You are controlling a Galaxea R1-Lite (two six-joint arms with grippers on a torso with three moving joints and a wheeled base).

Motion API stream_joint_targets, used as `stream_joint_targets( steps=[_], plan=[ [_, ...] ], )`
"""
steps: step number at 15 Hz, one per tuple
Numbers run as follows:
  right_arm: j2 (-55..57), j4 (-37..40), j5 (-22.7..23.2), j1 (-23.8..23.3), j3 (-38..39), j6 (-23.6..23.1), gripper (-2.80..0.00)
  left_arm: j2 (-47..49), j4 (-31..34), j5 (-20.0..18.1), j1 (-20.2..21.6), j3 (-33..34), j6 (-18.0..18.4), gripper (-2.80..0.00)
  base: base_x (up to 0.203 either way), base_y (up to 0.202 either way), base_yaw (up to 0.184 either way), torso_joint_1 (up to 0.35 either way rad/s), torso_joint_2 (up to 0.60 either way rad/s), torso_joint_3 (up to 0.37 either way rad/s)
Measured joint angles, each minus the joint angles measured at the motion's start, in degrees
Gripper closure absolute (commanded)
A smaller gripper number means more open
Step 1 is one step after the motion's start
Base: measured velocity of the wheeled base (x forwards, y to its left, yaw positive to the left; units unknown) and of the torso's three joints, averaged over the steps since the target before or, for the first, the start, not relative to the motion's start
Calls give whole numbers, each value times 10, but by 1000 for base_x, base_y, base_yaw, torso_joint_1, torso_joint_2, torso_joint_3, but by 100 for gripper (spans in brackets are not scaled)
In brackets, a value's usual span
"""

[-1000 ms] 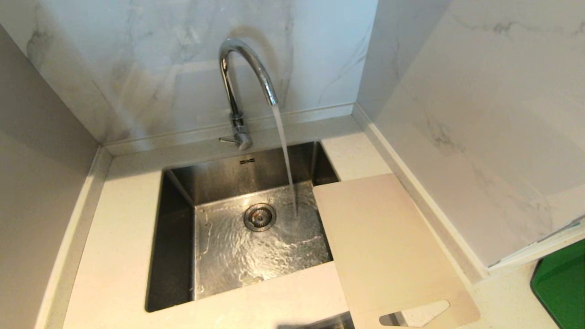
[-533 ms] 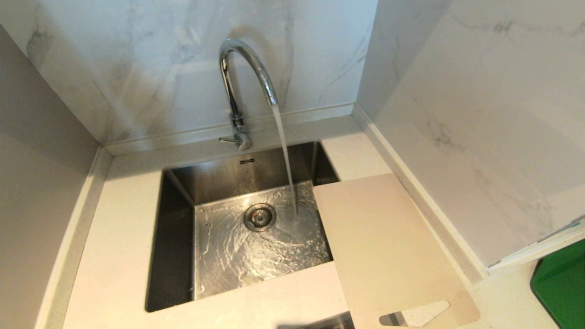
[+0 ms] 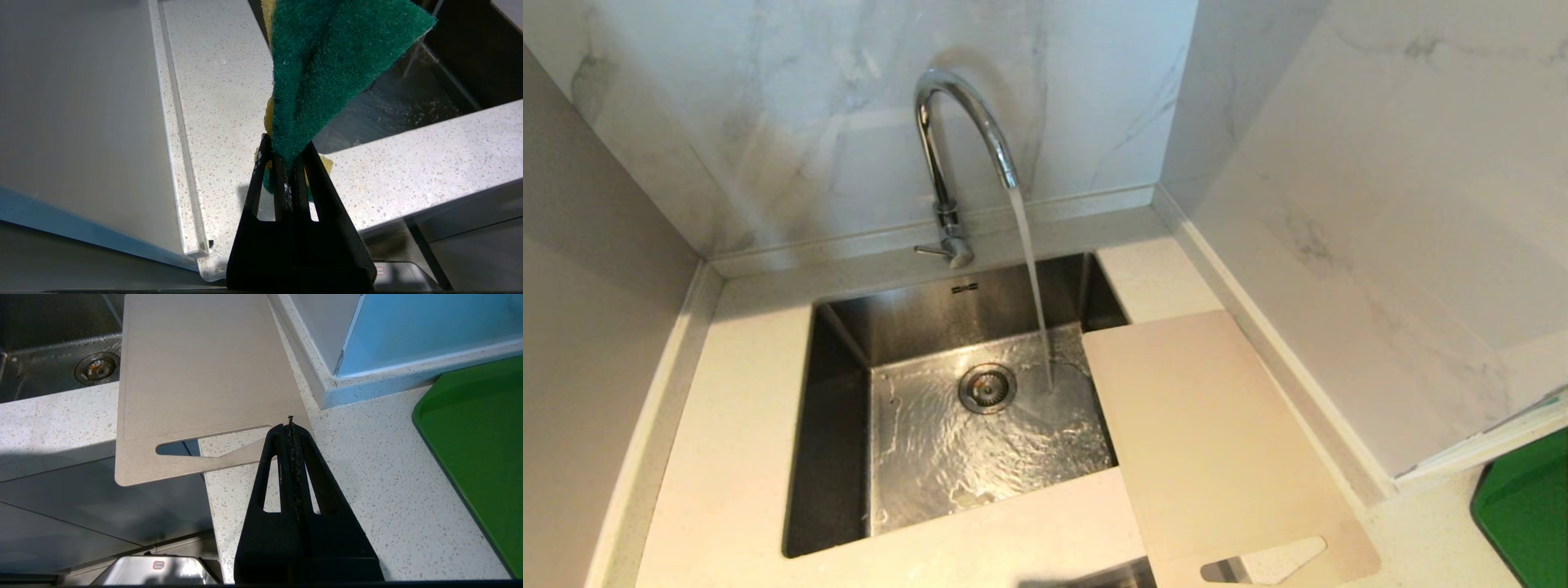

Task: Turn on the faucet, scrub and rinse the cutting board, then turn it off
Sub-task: Pick up the cutting board

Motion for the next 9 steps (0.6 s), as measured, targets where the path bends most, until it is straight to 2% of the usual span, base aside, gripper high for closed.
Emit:
stream_joint_targets(
  steps=[5,7,9],
  plan=[
    [3,14,8,0,-22,-25,0,0,0,0,0,0,0,0,0,0,0,0,0,0],
    [19,44,27,-1,-80,-34,0,0,0,0,0,0,0,0,0,0,0,0,0,0],
    [54,93,66,0,-159,-36,0,0,0,0,0,0,0,0,0,0,0,0,0,0]
  ],
)
